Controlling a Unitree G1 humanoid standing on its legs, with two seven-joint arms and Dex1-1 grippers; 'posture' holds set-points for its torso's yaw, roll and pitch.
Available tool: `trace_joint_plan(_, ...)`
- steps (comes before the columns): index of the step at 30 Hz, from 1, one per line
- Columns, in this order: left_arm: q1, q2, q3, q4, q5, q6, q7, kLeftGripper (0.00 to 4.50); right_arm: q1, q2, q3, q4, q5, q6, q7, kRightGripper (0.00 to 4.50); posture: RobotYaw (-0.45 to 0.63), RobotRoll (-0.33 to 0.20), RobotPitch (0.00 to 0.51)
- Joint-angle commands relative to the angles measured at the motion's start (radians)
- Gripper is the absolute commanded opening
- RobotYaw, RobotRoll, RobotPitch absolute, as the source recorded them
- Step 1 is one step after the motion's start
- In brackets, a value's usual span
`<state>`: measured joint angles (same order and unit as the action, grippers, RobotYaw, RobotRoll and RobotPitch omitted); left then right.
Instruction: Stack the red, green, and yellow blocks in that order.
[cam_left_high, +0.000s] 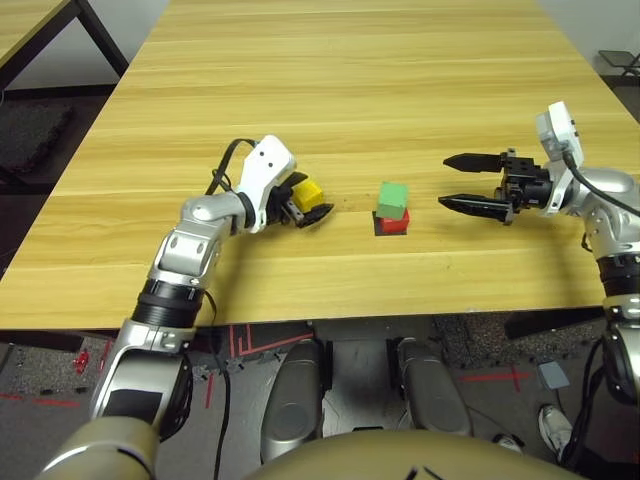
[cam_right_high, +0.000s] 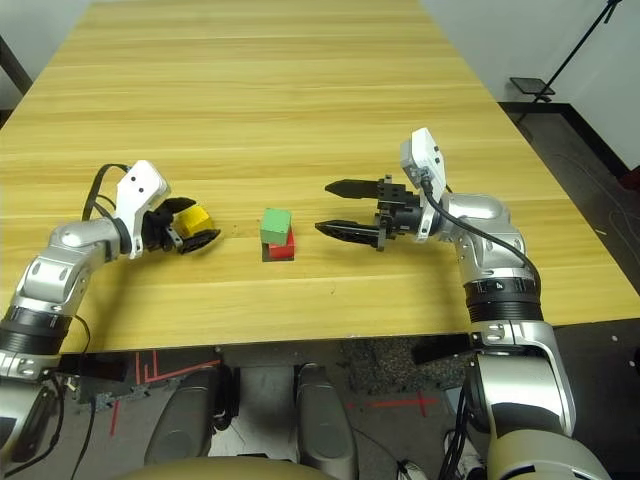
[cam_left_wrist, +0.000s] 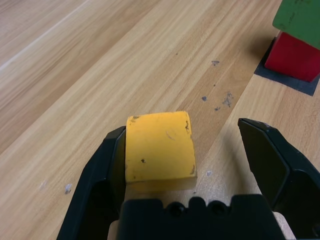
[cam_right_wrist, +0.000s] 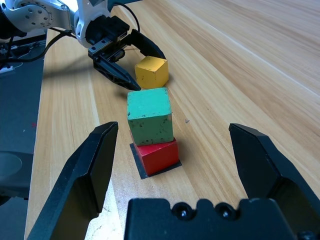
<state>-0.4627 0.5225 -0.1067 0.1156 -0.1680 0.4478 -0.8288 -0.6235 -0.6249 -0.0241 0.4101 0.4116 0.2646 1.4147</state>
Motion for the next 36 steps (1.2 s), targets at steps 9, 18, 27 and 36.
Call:
trace_joint_plan(9, -0.008, -0.020, 0.023, 0.047, 0.012, 0.017, 0.080, 2.11, -0.011, 0.002, 0.001, -0.007, -0.004, -0.003, -0.019, 4.50, 0.21, -0.126, 0.108)
trace_joint_plan(18, -0.120, 0.009, 0.025, -0.162, -0.091, 0.174, 0.005, 1.96, -0.004, -0.006, 0.005, -0.010, 0.000, 0.007, 0.000, 4.50, 0.21, -0.117, 0.113)
trace_joint_plan(27, -0.239, -0.055, -0.061, -0.280, -0.205, 0.325, -0.062, 1.96, 0.025, -0.012, 0.008, -0.045, 0.008, 0.031, 0.014, 4.50, 0.20, -0.111, 0.111)
trace_joint_plan(36, -0.286, -0.096, -0.135, -0.097, -0.148, 0.200, -0.113, 1.96, 0.059, -0.016, -0.009, -0.088, 0.017, 0.045, -0.012, 4.50, 0.17, -0.106, 0.108)
